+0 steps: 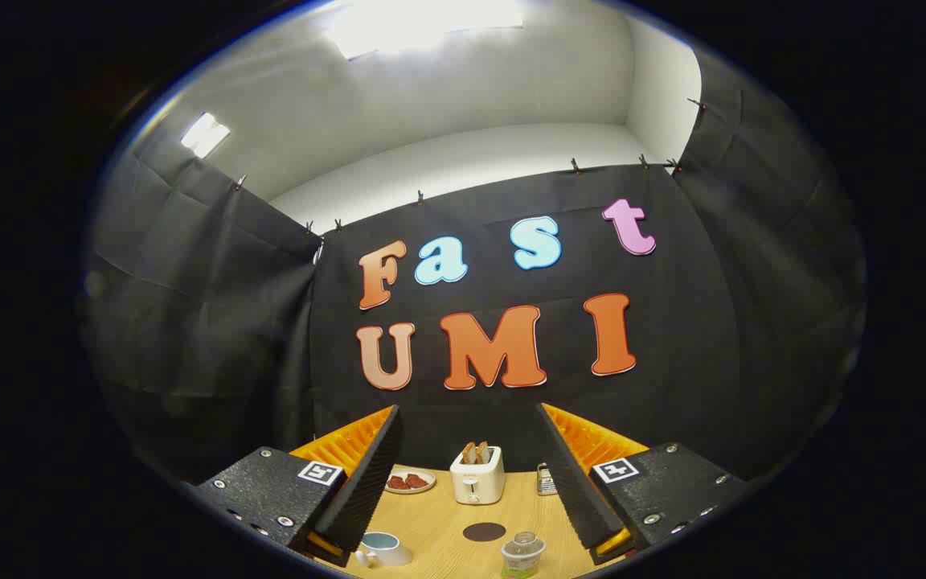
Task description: Take the bottle from table, then pour the juice into the cup, finally place the bottle on the coaster
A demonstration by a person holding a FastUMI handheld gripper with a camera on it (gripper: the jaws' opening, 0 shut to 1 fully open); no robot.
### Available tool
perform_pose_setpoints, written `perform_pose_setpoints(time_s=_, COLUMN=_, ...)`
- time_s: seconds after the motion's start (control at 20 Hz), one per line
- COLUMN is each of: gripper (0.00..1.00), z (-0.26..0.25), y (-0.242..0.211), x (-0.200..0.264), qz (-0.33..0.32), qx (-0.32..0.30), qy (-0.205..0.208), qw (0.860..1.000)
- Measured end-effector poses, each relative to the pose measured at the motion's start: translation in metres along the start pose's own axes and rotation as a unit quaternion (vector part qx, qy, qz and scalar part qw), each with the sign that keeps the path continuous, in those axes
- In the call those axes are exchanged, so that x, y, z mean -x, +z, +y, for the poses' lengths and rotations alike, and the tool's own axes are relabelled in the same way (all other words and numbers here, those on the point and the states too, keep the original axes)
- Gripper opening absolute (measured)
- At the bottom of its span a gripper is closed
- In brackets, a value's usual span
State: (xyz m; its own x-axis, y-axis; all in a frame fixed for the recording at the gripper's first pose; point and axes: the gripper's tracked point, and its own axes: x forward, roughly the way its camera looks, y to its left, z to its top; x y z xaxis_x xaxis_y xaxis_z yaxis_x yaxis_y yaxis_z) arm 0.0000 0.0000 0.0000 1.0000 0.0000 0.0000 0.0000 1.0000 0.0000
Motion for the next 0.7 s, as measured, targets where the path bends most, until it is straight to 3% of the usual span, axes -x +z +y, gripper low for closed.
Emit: perform_pose_setpoints(time_s=0.7, gripper=0.97, z=0.0044, y=-0.0042, x=0.0005, qz=0.007, qx=-0.003, qy=0.009, qw=1.000)
